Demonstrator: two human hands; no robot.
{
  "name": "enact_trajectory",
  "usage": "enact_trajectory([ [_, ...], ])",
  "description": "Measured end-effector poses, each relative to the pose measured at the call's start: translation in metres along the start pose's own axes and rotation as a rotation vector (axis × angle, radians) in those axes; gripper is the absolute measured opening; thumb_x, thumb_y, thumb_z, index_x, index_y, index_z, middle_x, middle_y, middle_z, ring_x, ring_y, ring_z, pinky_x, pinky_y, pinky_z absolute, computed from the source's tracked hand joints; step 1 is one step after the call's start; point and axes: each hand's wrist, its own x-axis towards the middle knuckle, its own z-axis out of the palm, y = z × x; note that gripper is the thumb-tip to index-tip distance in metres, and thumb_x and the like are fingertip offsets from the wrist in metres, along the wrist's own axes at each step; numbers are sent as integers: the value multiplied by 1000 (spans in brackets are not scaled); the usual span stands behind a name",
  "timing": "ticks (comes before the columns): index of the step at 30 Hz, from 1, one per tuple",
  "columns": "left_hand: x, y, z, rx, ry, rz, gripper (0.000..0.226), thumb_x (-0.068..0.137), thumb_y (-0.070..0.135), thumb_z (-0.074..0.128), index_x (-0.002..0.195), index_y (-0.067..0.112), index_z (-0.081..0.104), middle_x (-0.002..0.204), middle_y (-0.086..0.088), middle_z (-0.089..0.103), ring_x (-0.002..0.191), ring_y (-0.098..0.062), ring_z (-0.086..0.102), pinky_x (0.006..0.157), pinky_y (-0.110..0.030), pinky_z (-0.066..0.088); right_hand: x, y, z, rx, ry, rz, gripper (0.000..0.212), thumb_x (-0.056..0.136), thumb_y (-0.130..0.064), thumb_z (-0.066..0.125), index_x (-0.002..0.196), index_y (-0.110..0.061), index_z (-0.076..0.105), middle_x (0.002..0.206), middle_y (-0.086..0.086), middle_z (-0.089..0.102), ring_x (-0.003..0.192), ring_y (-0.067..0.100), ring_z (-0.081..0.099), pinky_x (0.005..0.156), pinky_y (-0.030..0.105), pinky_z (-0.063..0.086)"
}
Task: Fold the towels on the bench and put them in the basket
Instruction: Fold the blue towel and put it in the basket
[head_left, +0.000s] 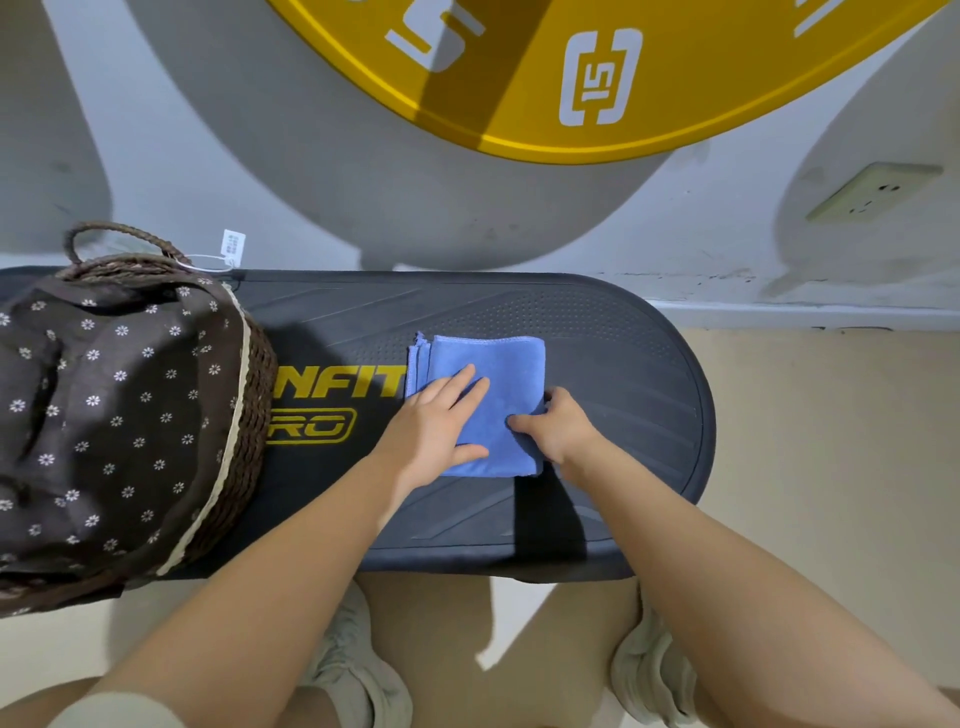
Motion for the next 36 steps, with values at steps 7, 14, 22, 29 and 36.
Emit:
enact_trajectory([
  [7, 2, 27, 5, 10, -88, -30, 89, 84, 54, 55, 150, 22, 5, 158, 6, -6, 146, -13, 3, 116, -30, 12, -7, 7, -33, -168, 139, -44, 36, 81, -13, 59, 114, -6, 47, 118, 12, 47, 91, 26, 52, 81, 39, 49],
  [14, 6, 31, 6, -67, -144, -121, 96, 82, 49, 61, 150, 16, 2, 158, 3, -7, 146, -16, -1, 117, -29, 11, -25, -4, -14, -391, 142, -338, 55, 82, -14, 60, 132, -10, 37, 124, 12, 49, 105, 29, 52, 80, 33, 42],
  [22, -1, 4, -13, -1210, -29, -397, 38, 101, 15, 34, 138, 15, 42, 132, 1, 50, 121, -11, 47, 108, -28, 33, -47, -24, 30, -625, 127, -434, 56, 86, -24, 60, 131, -6, 32, 126, 15, 34, 99, 40, 55, 71, 33, 39],
  [29, 4, -9, -14, -1229, 0, -548, 34, 92, 37, 49, 121, 19, 51, 118, -3, 61, 113, -23, 57, 101, -39, 44, -43, -23, 56, -743, -107, -423, 56, 90, -5, 43, 142, 0, 22, 137, 18, 31, 115, 35, 48, 86, 32, 42],
  [36, 28, -18, -27, -447, 30, -283, 70, 93, 14, 51, 149, 19, 10, 155, -5, 17, 142, -26, 18, 114, -30, 17, -29, -19, 36, -624, 162, -332, 37, 90, -24, 54, 124, -11, 44, 126, 11, 43, 110, 31, 52, 76, 36, 43],
])
